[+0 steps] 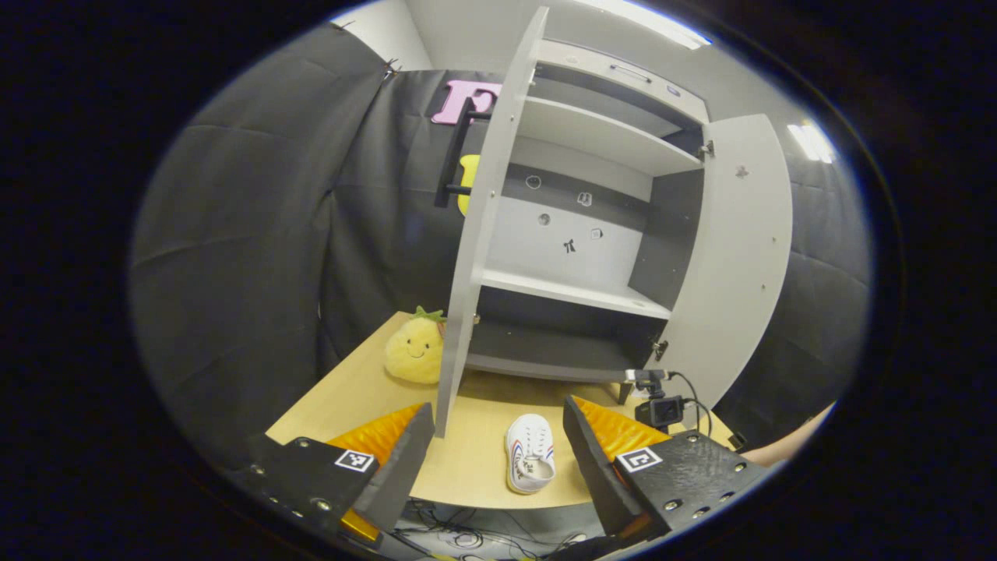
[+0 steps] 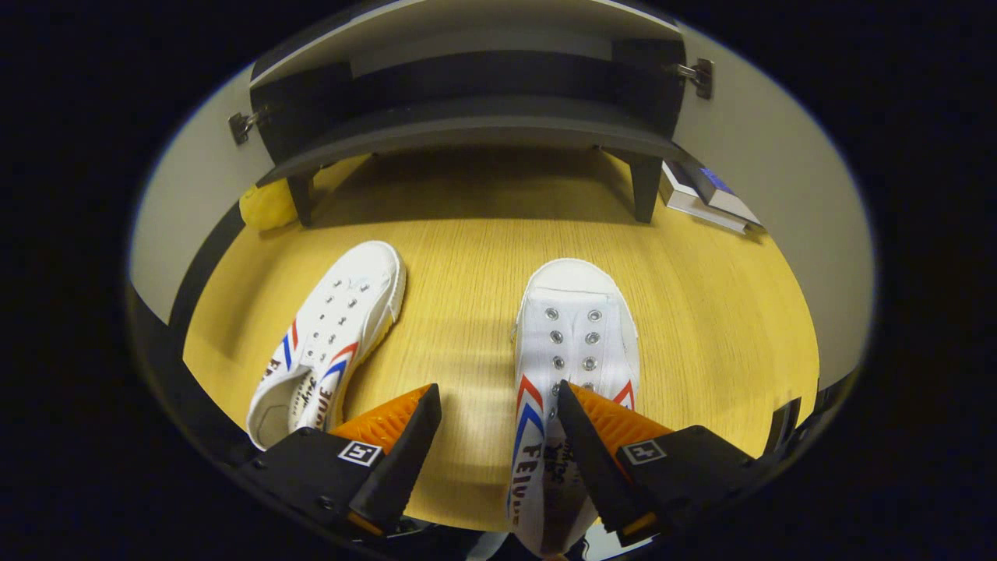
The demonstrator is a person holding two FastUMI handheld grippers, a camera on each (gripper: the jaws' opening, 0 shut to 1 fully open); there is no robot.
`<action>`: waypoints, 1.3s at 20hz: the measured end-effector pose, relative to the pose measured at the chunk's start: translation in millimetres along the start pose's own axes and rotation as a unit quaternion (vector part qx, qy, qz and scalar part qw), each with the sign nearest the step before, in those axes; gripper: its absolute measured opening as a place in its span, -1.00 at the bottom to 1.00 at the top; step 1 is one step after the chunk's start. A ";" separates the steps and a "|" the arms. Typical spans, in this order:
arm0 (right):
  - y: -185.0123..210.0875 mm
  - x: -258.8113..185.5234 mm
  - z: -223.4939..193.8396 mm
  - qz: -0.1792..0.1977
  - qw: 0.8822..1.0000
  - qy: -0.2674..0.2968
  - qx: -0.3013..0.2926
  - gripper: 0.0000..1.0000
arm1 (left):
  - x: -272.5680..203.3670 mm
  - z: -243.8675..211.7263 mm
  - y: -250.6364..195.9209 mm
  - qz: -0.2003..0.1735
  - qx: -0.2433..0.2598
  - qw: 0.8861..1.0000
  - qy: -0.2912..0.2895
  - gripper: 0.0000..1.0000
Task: Grab one shoe with the right hand and put it into the shoe cabinet, grab the other shoe with the left hand and put it into the shoe cabinet; then close the right door with the right hand and the left door with the left hand.
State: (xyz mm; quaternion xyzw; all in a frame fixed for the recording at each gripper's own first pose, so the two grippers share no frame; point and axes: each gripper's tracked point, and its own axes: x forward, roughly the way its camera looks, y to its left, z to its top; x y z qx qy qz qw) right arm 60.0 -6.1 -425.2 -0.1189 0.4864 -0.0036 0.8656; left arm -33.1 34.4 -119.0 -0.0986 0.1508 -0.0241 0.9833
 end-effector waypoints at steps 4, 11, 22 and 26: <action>-16.5 1.8 -1.3 -0.072 0.997 -0.001 -0.038 0.05 | -0.6 -2.0 0.9 -0.002 0.004 1.000 -0.001 0.92; -15.4 0.4 -3.1 -0.038 0.997 0.002 -0.060 -0.90 | -3.2 -1.3 -0.4 -0.008 0.027 1.000 -0.011 0.92; -24.1 -55.0 39.3 0.018 0.997 -0.048 0.054 -0.96 | -8.6 19.2 -5.2 -0.011 0.092 0.994 -0.054 0.89; -24.7 -112.3 64.5 0.031 0.993 -0.107 0.045 -0.96 | -5.6 26.4 -9.3 -0.011 0.129 0.989 -0.067 0.87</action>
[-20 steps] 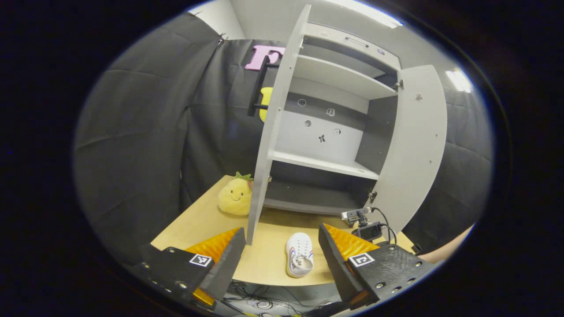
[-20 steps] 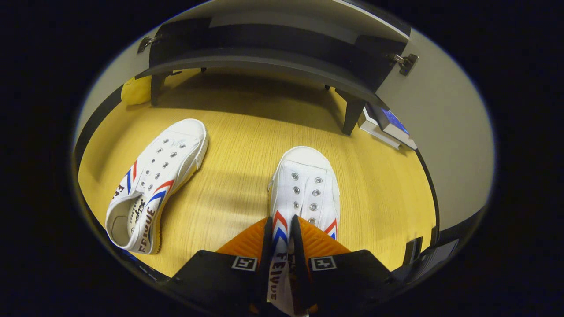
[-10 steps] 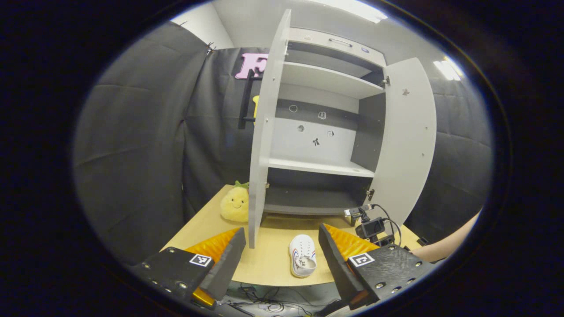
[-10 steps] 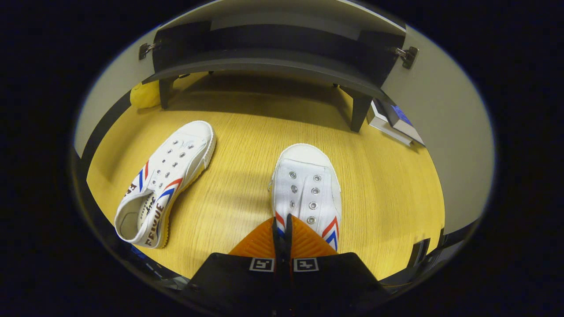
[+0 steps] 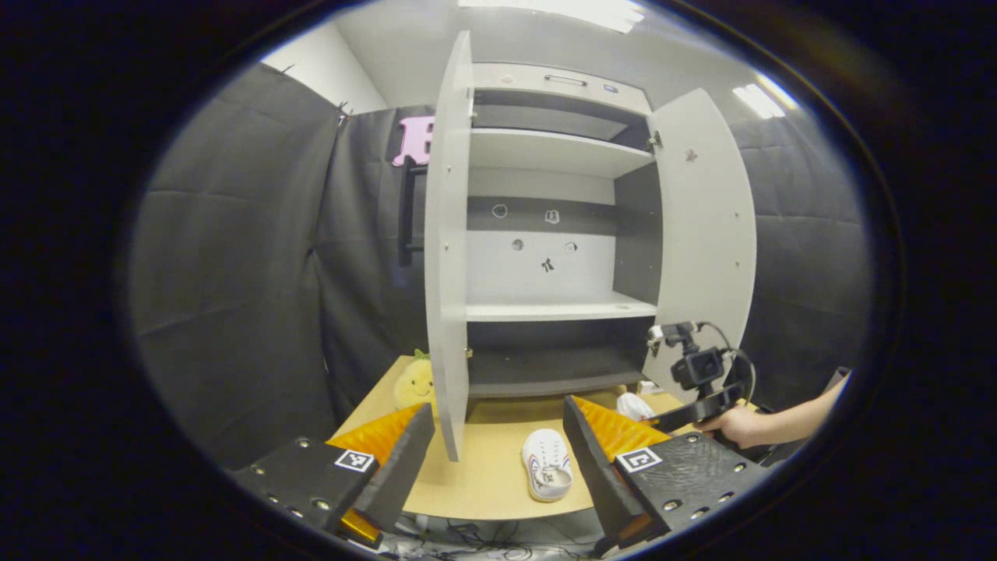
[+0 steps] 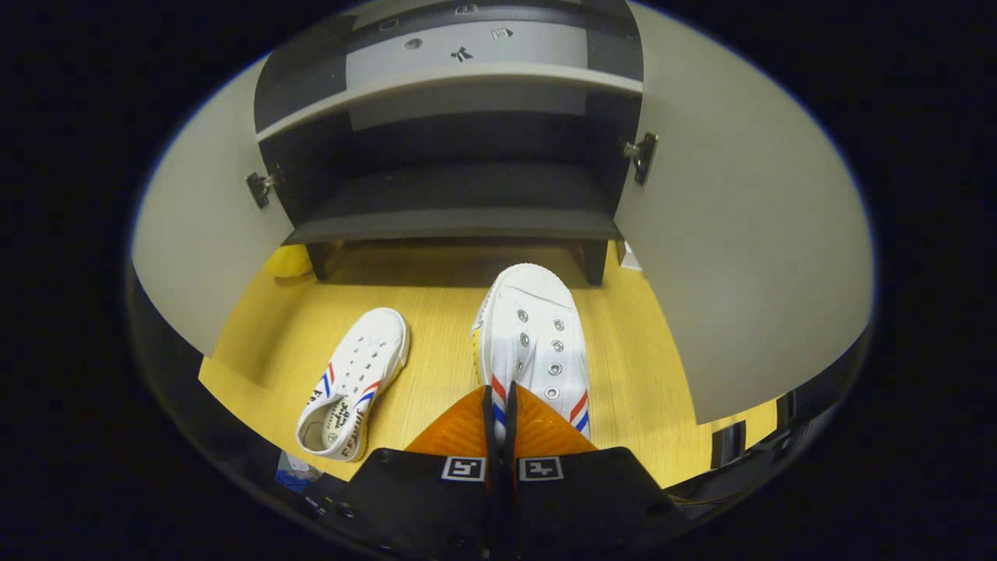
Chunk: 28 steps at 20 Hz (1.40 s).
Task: Grab one shoe with the right hand and put it into the shoe cabinet, grab the other shoe with the left hand and put it into the shoe cabinet; then close the right door with the right hand and the left door with the left hand.
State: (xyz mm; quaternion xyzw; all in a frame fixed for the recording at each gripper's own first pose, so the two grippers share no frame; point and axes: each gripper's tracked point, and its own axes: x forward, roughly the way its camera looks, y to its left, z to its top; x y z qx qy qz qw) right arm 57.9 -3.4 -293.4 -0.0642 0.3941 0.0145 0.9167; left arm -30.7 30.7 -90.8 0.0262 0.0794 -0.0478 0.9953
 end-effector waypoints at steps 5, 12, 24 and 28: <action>1.0 -67.4 47.9 0.016 0.998 -0.056 0.038 -0.97 | 10.7 6.9 -23.5 -0.021 0.014 1.000 -0.007 0.91; 16.0 -122.0 142.9 0.049 0.990 -0.127 0.028 -1.00 | 18.9 8.6 -49.8 -0.042 -0.014 0.999 0.016 0.87; 35.6 -94.7 346.2 0.089 0.963 -0.254 0.007 -0.96 | 60.3 57.4 -54.0 0.020 -0.030 0.999 -0.006 0.87; 34.5 -59.4 387.5 0.091 0.960 -0.266 0.020 -0.96 | 54.9 67.1 -47.2 0.053 -0.039 0.998 -0.004 0.92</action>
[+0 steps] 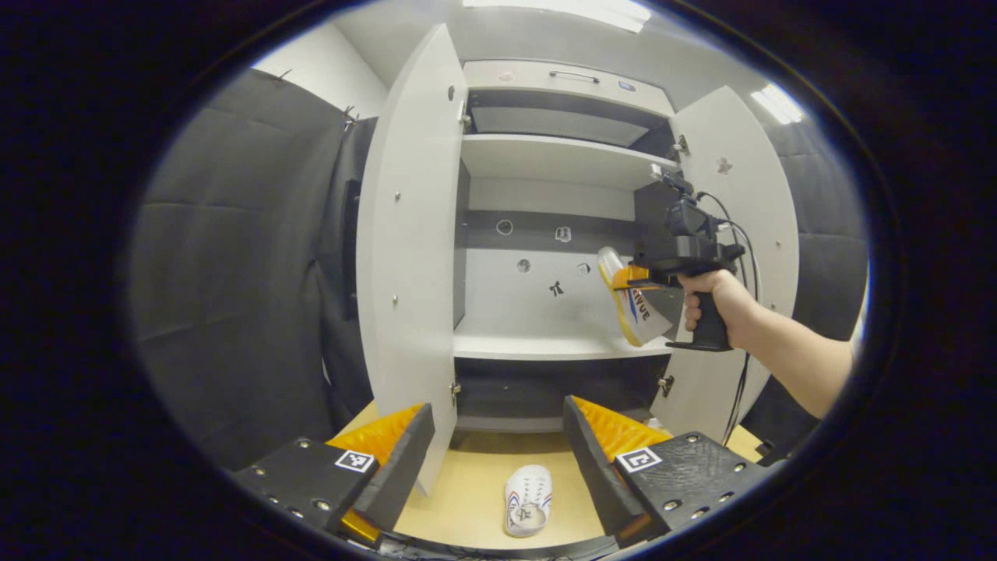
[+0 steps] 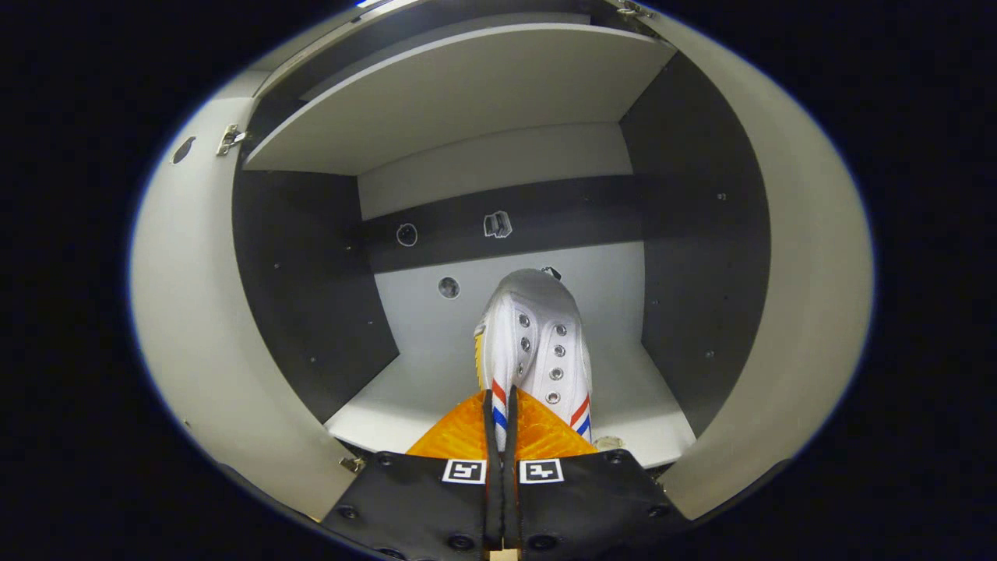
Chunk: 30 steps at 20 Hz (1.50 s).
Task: Grab one shoe with the right hand and put it into the shoe cabinet, grab the other shoe with the left hand and put it into the shoe cabinet; then close the right door with the right hand and the left door with the left hand.
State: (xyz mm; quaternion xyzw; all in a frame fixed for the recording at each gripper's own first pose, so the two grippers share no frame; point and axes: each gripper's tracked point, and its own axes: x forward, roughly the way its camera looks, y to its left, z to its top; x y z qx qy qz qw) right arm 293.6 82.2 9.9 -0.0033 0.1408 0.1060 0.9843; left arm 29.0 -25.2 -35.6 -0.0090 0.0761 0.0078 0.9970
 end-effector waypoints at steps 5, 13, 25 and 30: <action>-17.9 59.2 -2.0 -0.012 0.999 0.010 0.028 -0.97 | 1.2 23.8 11.1 0.046 -0.042 0.998 -0.011 0.87; -30.2 118.1 -24.8 -0.017 0.998 0.045 0.043 -0.97 | -4.7 20.1 19.5 0.134 -0.057 0.989 -0.007 0.94; -23.2 133.9 -42.3 0.001 0.992 0.090 0.093 -0.60 | -15.1 -9.8 19.4 0.159 -0.061 0.985 0.016 0.91; -18.8 107.2 -24.4 0.001 0.996 0.055 0.067 1.00 | -14.1 -22.2 15.0 0.151 -0.071 0.985 0.032 0.91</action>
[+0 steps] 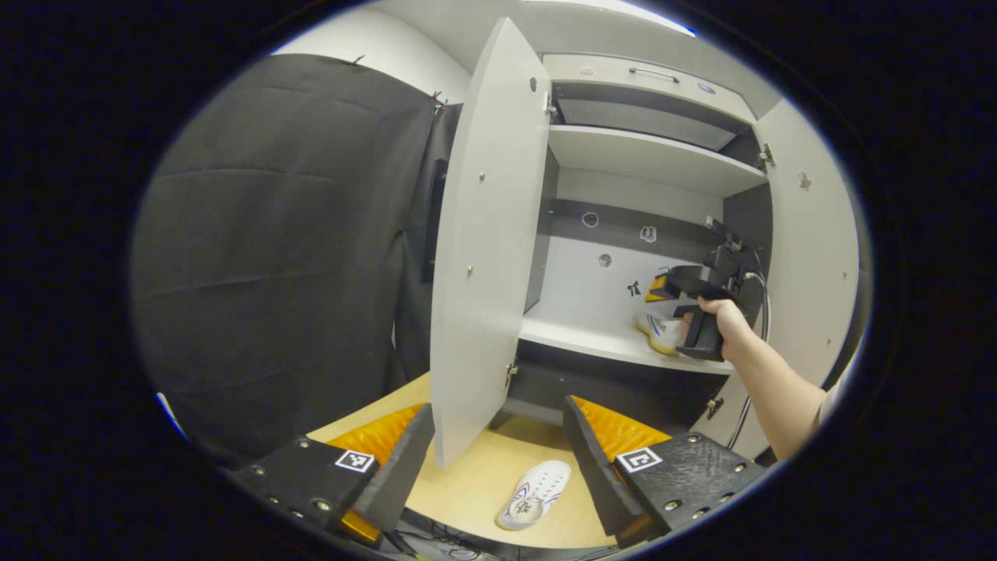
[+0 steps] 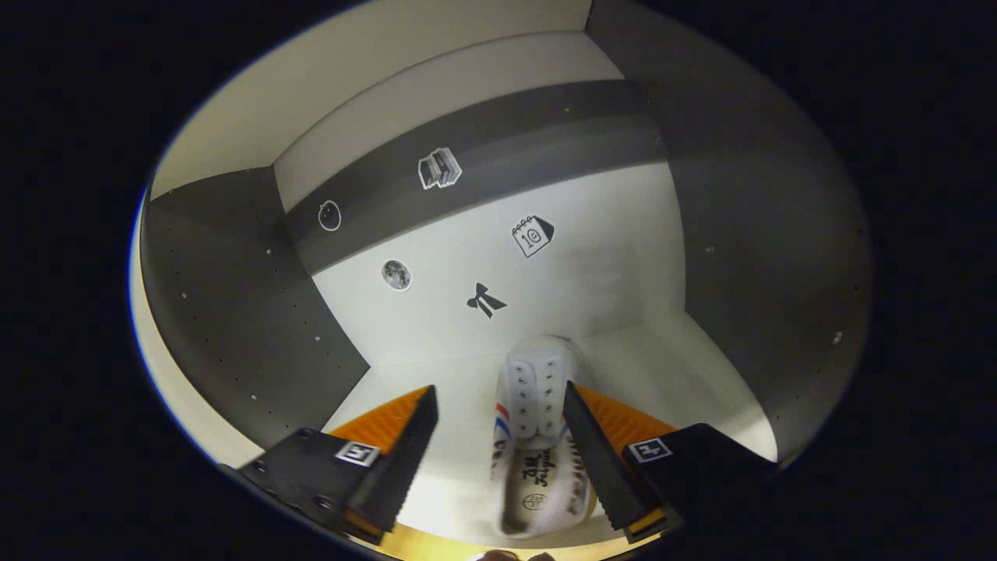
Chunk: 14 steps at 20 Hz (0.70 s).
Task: Grab one shoe with the right hand and put it into the shoe cabinet, grab the other shoe with the left hand and put it into the shoe cabinet; then close the right door with the right hand and the left door with the left hand.
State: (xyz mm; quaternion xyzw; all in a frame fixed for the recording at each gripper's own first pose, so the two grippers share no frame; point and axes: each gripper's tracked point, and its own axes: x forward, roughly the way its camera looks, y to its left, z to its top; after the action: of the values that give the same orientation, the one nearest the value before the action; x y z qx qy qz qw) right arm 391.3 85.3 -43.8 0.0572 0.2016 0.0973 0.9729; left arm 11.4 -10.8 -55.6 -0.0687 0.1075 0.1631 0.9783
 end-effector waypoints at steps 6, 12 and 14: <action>-0.5 -69.9 -1.0 -0.022 0.998 -0.041 -0.052 0.96 | 11.2 -36.6 -2.4 -0.037 0.005 0.998 0.043 0.89; 17.6 -151.2 -32.2 -0.025 0.992 -0.075 -0.098 0.96 | 23.5 -64.1 -2.4 -0.097 0.014 0.992 0.073 0.96; 18.1 -179.7 -46.8 -0.032 0.991 -0.087 -0.099 0.96 | 24.8 -60.7 0.3 -0.113 0.021 0.991 0.065 0.87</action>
State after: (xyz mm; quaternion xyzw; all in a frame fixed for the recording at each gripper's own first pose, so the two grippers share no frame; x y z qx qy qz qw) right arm 207.7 68.1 -15.2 -0.0373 0.1069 0.0806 0.9903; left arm 22.8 -13.3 -120.1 -0.0701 0.1662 0.0439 0.9826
